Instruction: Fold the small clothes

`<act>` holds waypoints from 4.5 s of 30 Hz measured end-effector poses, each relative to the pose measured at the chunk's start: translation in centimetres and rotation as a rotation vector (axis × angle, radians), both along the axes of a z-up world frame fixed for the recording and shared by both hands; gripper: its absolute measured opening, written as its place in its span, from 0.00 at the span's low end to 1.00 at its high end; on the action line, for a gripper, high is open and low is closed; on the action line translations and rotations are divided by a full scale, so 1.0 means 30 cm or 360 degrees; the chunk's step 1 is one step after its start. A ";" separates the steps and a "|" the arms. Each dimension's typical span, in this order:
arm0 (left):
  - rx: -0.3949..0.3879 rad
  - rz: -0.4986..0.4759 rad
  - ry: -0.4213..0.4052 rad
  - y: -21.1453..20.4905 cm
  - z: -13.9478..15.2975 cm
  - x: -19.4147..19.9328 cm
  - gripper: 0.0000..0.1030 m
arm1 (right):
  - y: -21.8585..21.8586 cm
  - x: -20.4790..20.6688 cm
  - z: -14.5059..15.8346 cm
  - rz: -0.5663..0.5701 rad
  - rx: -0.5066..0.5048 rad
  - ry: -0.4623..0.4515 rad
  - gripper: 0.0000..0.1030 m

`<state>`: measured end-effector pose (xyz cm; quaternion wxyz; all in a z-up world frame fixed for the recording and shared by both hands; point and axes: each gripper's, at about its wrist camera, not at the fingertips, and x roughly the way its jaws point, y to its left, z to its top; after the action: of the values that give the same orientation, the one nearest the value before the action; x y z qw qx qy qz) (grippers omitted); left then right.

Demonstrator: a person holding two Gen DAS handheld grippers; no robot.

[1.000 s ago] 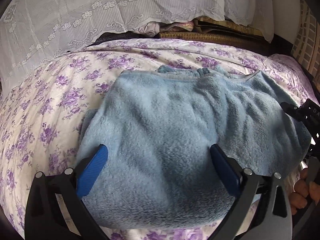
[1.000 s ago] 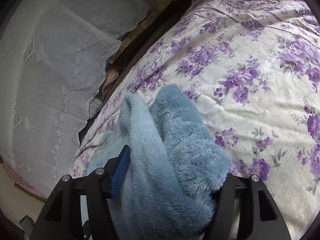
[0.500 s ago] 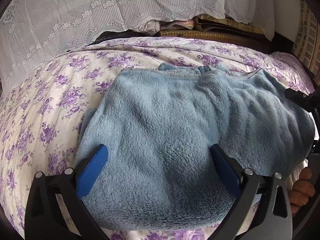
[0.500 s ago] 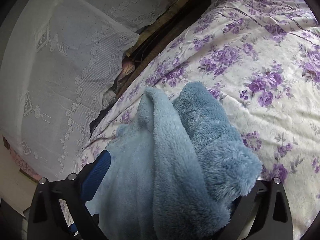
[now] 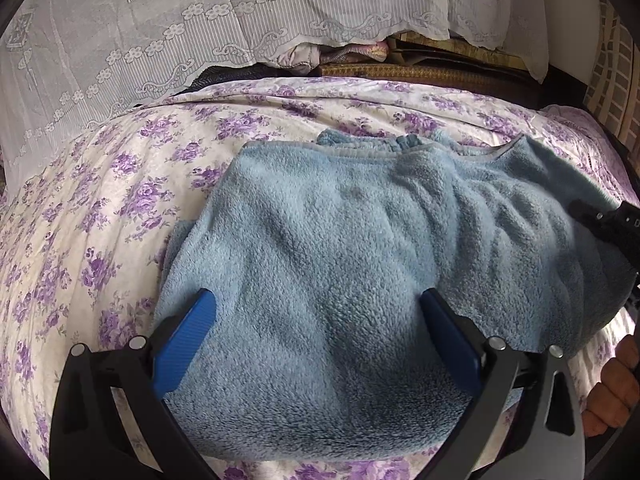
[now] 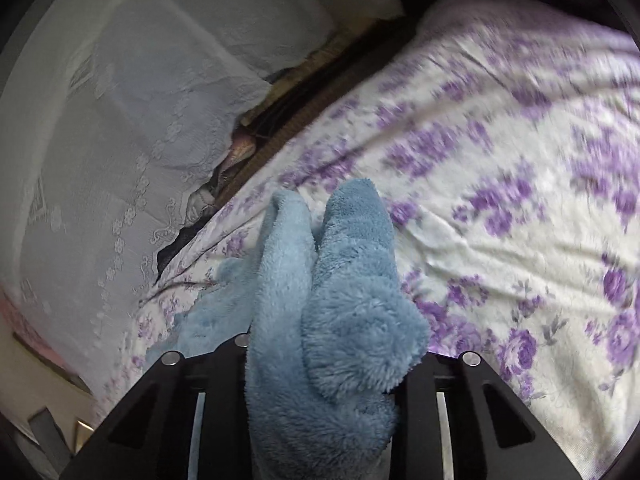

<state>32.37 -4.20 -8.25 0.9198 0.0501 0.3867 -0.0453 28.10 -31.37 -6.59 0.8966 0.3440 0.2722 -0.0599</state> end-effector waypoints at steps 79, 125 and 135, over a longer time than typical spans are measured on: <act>-0.0364 0.0491 0.0091 0.646 0.197 0.391 0.96 | 1.059 -0.153 0.248 0.1240 -0.1234 -0.0303 0.59; -0.0092 -0.0046 0.0254 0.292 -0.004 0.170 0.96 | 0.599 0.397 0.076 0.1074 -0.0428 0.0139 0.55; -0.0333 0.0072 0.0236 0.376 0.058 0.137 0.96 | 0.571 0.205 0.198 0.0858 -0.0579 -0.0103 0.56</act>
<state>36.49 7.08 -6.52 0.8896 -0.0584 0.4478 -0.0681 34.25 -14.25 -0.64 0.9352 0.0953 0.3098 0.1428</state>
